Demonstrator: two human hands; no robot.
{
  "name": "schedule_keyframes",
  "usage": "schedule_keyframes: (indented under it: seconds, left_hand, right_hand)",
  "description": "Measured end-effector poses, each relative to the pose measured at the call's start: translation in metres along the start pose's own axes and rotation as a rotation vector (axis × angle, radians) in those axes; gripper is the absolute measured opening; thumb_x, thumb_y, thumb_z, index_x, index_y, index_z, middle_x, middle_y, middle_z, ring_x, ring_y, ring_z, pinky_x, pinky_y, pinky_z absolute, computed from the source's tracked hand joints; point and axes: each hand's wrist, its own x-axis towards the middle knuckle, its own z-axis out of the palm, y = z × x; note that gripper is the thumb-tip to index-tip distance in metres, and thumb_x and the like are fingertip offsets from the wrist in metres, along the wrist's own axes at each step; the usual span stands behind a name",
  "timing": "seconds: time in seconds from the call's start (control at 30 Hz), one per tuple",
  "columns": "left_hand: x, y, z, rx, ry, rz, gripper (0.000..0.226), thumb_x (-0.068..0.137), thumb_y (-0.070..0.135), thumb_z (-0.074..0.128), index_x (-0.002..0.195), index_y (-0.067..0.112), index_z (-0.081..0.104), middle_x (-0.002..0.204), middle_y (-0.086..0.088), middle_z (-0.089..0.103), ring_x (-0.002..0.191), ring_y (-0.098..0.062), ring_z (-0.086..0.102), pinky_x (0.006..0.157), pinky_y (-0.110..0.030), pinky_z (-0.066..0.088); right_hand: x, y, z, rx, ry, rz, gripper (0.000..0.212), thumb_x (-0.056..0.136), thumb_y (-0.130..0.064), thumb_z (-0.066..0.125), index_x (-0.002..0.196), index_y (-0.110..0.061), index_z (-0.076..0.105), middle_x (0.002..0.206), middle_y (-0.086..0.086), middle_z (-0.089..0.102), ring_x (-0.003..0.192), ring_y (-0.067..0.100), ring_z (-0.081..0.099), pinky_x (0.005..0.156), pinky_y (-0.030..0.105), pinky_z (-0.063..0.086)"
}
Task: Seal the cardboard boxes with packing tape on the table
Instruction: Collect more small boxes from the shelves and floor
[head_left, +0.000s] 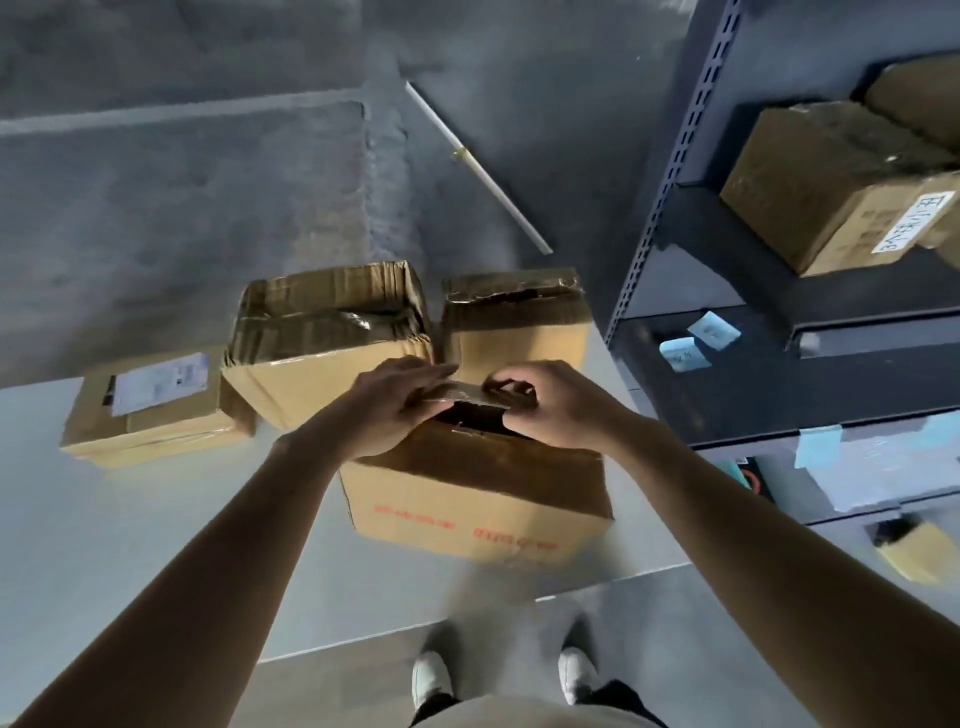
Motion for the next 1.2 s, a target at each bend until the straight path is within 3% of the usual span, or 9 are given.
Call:
schedule_keyframes:
  seconds: [0.13, 0.23, 0.47, 0.6, 0.77, 0.9, 1.07, 1.2]
  left_hand:
    - [-0.017, -0.045, -0.013, 0.041, 0.052, 0.053, 0.041, 0.099, 0.032, 0.053, 0.140, 0.028, 0.053, 0.125, 0.003, 0.055, 0.116, -0.016, 0.047, 0.097, -0.041, 0.044]
    - [-0.033, -0.073, -0.021, 0.030, 0.109, 0.017, 0.039, 0.100, 0.028, 0.052, 0.139, 0.025, 0.055, 0.126, 0.000, 0.054, 0.117, -0.019, 0.047, 0.097, -0.038, 0.042]
    - [-0.066, -0.128, -0.032, 0.024, 0.156, -0.106, 0.040, 0.100, 0.028, 0.048, 0.140, 0.026, 0.052, 0.130, -0.004, 0.052, 0.121, -0.024, 0.045, 0.097, -0.045, 0.043]
    - [-0.073, -0.145, -0.033, 0.026, 0.235, -0.145, 0.040, 0.099, 0.026, 0.051, 0.139, 0.022, 0.054, 0.130, -0.007, 0.053, 0.119, -0.028, 0.047, 0.098, -0.048, 0.046]
    - [-0.073, -0.152, -0.033, -0.017, 0.314, -0.200, 0.042, 0.098, 0.029, 0.053, 0.137, 0.015, 0.057, 0.130, -0.013, 0.054, 0.120, -0.035, 0.047, 0.100, -0.052, 0.044]
    - [-0.075, -0.156, -0.033, -0.034, 0.338, -0.190, 0.056, 0.090, 0.049, 0.048, 0.133, 0.017, 0.061, 0.130, -0.010, 0.052, 0.119, -0.035, 0.043, 0.099, -0.056, 0.045]
    - [-0.074, -0.154, -0.038, 0.046, 0.251, -0.222, 0.082, 0.074, 0.082, 0.052, 0.137, 0.029, 0.055, 0.137, 0.002, 0.045, 0.130, -0.026, 0.035, 0.107, -0.052, 0.035]
    - [-0.074, -0.149, -0.041, 0.106, 0.336, -0.178, 0.074, 0.080, 0.079, 0.043, 0.130, 0.027, 0.059, 0.133, 0.002, 0.055, 0.128, -0.026, 0.042, 0.108, -0.052, 0.035]
  right_hand:
    - [0.015, -0.018, 0.019, -0.026, 0.048, 0.049, 0.023, 0.086, -0.028, 0.067, 0.109, -0.025, 0.069, 0.098, -0.006, 0.071, 0.089, 0.014, 0.065, 0.080, 0.039, 0.055]
    - [0.025, -0.026, 0.034, -0.024, 0.111, 0.081, 0.017, 0.088, -0.025, 0.065, 0.105, -0.022, 0.070, 0.096, -0.006, 0.070, 0.088, 0.014, 0.063, 0.080, 0.041, 0.054]
    - [0.054, -0.033, 0.069, 0.030, 0.280, 0.143, 0.021, 0.092, -0.026, 0.063, 0.111, -0.023, 0.070, 0.105, -0.007, 0.072, 0.094, 0.015, 0.067, 0.083, 0.041, 0.055]
    - [0.069, -0.046, 0.083, 0.044, 0.313, 0.116, 0.030, 0.097, -0.025, 0.060, 0.125, -0.016, 0.066, 0.116, -0.001, 0.071, 0.100, 0.016, 0.067, 0.085, 0.033, 0.055]
    - [0.083, -0.059, 0.092, 0.066, 0.324, 0.122, 0.037, 0.100, -0.024, 0.056, 0.136, -0.014, 0.058, 0.126, 0.006, 0.067, 0.111, 0.021, 0.064, 0.090, 0.034, 0.054]
    - [0.083, -0.061, 0.094, 0.086, 0.286, 0.130, 0.038, 0.099, -0.016, 0.054, 0.138, -0.014, 0.056, 0.133, 0.006, 0.062, 0.121, 0.020, 0.059, 0.093, 0.023, 0.047]
    - [0.081, -0.061, 0.095, 0.103, 0.230, 0.186, 0.046, 0.098, -0.012, 0.053, 0.143, -0.017, 0.051, 0.145, 0.005, 0.053, 0.135, 0.019, 0.047, 0.103, 0.027, 0.043]
    - [0.075, -0.063, 0.097, 0.102, 0.271, 0.181, 0.048, 0.098, -0.013, 0.053, 0.146, -0.018, 0.047, 0.144, 0.006, 0.052, 0.132, 0.021, 0.049, 0.098, 0.027, 0.045]
